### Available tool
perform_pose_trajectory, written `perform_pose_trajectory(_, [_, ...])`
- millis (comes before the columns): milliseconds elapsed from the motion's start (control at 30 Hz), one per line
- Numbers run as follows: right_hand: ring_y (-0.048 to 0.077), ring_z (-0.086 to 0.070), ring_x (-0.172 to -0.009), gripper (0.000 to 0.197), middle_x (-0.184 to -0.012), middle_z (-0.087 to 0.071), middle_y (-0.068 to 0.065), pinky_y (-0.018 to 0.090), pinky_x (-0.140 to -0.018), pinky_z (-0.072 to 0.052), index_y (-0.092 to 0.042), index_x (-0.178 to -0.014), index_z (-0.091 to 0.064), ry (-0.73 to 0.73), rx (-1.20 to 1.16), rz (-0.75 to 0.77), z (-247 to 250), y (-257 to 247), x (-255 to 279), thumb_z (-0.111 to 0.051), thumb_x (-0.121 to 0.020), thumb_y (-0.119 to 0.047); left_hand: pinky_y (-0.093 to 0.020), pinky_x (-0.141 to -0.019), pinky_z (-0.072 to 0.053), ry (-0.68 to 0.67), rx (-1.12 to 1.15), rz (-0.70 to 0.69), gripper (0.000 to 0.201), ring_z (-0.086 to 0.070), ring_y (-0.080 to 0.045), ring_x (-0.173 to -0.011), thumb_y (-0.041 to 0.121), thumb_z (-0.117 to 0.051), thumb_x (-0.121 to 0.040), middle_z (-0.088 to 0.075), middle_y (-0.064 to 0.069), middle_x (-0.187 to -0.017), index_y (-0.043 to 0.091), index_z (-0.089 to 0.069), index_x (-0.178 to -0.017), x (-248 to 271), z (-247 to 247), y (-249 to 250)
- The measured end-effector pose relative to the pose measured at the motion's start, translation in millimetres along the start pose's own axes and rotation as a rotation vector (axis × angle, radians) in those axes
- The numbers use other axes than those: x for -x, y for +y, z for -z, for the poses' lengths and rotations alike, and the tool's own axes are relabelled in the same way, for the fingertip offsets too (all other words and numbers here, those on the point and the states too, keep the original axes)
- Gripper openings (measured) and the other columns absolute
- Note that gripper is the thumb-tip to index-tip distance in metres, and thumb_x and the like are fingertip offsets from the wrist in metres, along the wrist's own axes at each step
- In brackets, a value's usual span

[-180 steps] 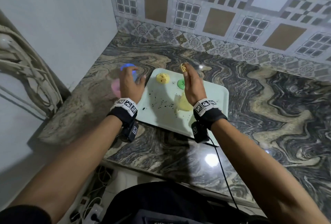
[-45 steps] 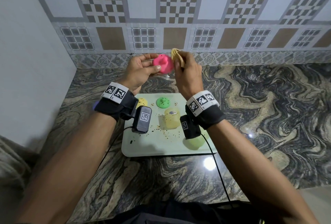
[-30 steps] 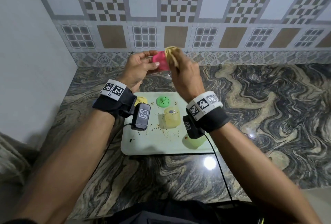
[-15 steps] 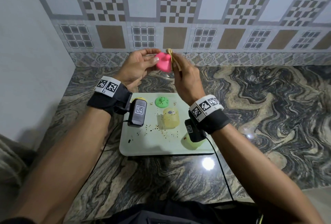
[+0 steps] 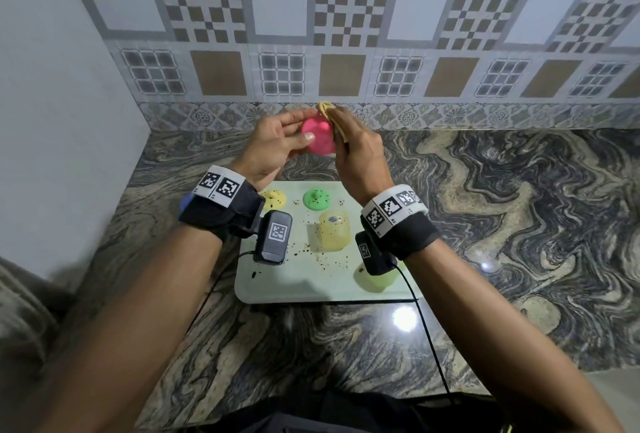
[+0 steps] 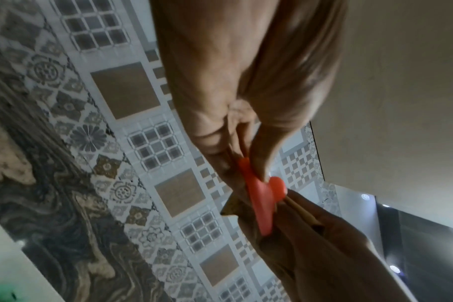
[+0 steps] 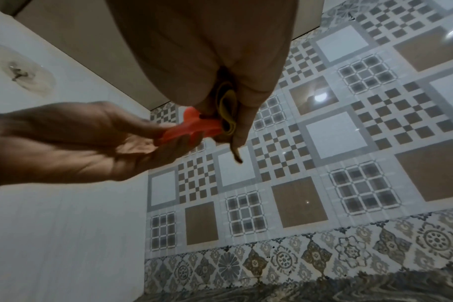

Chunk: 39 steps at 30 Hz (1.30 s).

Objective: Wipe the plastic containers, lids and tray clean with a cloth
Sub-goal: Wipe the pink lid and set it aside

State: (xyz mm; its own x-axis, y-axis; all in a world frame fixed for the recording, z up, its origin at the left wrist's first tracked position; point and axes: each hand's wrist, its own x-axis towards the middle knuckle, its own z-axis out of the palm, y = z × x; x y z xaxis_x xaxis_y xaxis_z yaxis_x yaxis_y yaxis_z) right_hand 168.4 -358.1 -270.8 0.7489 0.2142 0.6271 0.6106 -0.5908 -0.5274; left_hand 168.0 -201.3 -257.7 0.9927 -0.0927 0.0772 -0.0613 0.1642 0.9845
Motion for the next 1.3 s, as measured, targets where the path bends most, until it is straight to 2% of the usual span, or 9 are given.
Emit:
perform_pose_trajectory(167, [0.017,-0.067,-0.09,0.032,-0.11,-0.071,0.012,0.016,-0.085,-0.049,-0.003,-0.126,-0.061,0.115,-0.014,-0.037,7.3,8.6,-7.1,-0.049,-0.097,-0.001,-0.024,-0.07,-0.059,-0.001,0.09,-0.003,0.032,-0.071,-0.018,-0.096,-0.01,-0.059,-0.086,-0.073,-0.008,-0.101,0.002,-0.058,-0.116,-2.4,13.9,9.1])
perform_pose_trajectory(367, [0.027,-0.057,-0.125,0.035,-0.138,-0.056,0.017,0.03,-0.106,-0.045,-0.005,-0.133,-0.058,0.045,-0.036,0.074,-0.2,-3.9,1.0,-0.047,-0.1,-0.01,-0.026,-0.077,-0.058,-0.02,0.065,-0.04,0.017,-0.07,-0.014,-0.092,-0.004,-0.058,-0.089,-0.074,-0.002,-0.09,0.005,-0.063,-0.103,-6.8,12.0,7.3])
perform_pose_trajectory(467, [0.025,-0.067,-0.106,0.032,-0.124,-0.066,0.014,0.02,-0.094,-0.049,-0.004,-0.129,-0.061,0.035,-0.026,0.061,7.7,-3.1,-11.1,-0.05,-0.099,-0.009,-0.026,-0.077,-0.058,-0.012,0.085,-0.045,0.016,-0.07,-0.014,-0.091,-0.003,-0.059,-0.089,-0.075,-0.002,-0.089,0.006,-0.063,-0.101,-7.7,11.3,9.0])
perform_pose_trajectory(600, [0.013,-0.063,-0.07,0.026,-0.094,-0.074,0.01,-0.006,-0.066,-0.033,-0.003,-0.119,-0.065,0.13,-0.037,-0.038,8.4,-6.9,-6.1,-0.056,-0.097,-0.011,-0.031,-0.08,-0.059,0.165,0.119,-0.07,0.014,-0.071,-0.018,-0.09,0.006,-0.066,-0.087,-0.072,-0.011,-0.097,0.004,-0.065,-0.101,-14.6,9.1,8.8])
perform_pose_trajectory(700, [0.007,-0.059,-0.069,0.023,-0.093,-0.075,0.01,-0.008,-0.068,-0.031,-0.003,-0.113,-0.069,0.181,-0.036,-0.031,6.2,-10.2,-1.5,-0.061,-0.093,-0.01,-0.028,-0.078,-0.057,0.185,0.133,-0.069,0.027,-0.07,-0.018,-0.091,0.007,-0.065,-0.089,-0.07,-0.014,-0.104,-0.004,-0.062,-0.113,-13.3,2.8,7.6])
perform_pose_trajectory(800, [0.017,-0.068,-0.079,0.021,-0.099,-0.074,0.01,0.002,-0.077,-0.041,-0.002,-0.11,-0.07,0.191,-0.017,-0.014,5.6,-5.9,-5.5,-0.061,-0.093,-0.009,-0.027,-0.081,-0.057,0.095,0.113,-0.023,0.033,-0.069,-0.016,-0.096,-0.006,-0.06,-0.087,-0.069,-0.009,-0.108,0.001,-0.058,-0.119,-7.1,-3.4,7.5])
perform_pose_trajectory(967, [0.025,-0.068,-0.102,0.028,-0.123,-0.067,0.012,0.04,-0.089,-0.056,-0.003,-0.119,-0.067,0.12,0.1,0.022,-1.5,7.2,-4.0,-0.059,-0.093,-0.009,-0.025,-0.078,-0.057,0.123,0.045,-0.045,0.039,-0.07,-0.015,-0.096,-0.011,-0.061,-0.084,-0.07,-0.008,-0.109,0.001,-0.056,-0.12,-5.6,-1.6,11.1])
perform_pose_trajectory(1167, [0.029,-0.062,-0.117,0.034,-0.132,-0.061,0.017,0.041,-0.099,-0.052,-0.001,-0.125,-0.063,0.084,0.072,0.101,1.1,6.0,-2.9,-0.059,-0.091,-0.002,-0.023,-0.078,-0.056,0.06,0.057,-0.037,0.041,-0.07,-0.015,-0.097,-0.012,-0.059,-0.085,-0.068,-0.011,-0.112,-0.003,-0.055,-0.125,-6.8,4.6,14.2])
perform_pose_trajectory(1300, [0.028,-0.066,-0.109,0.03,-0.124,-0.066,0.016,0.033,-0.097,-0.052,-0.001,-0.123,-0.064,0.025,0.006,0.111,9.9,2.1,-13.8,-0.052,-0.096,-0.009,-0.02,-0.078,-0.056,-0.056,0.078,-0.007,0.037,-0.069,-0.014,-0.098,-0.013,-0.056,-0.086,-0.073,-0.006,-0.103,0.003,-0.058,-0.119,-3.8,8.1,9.1])
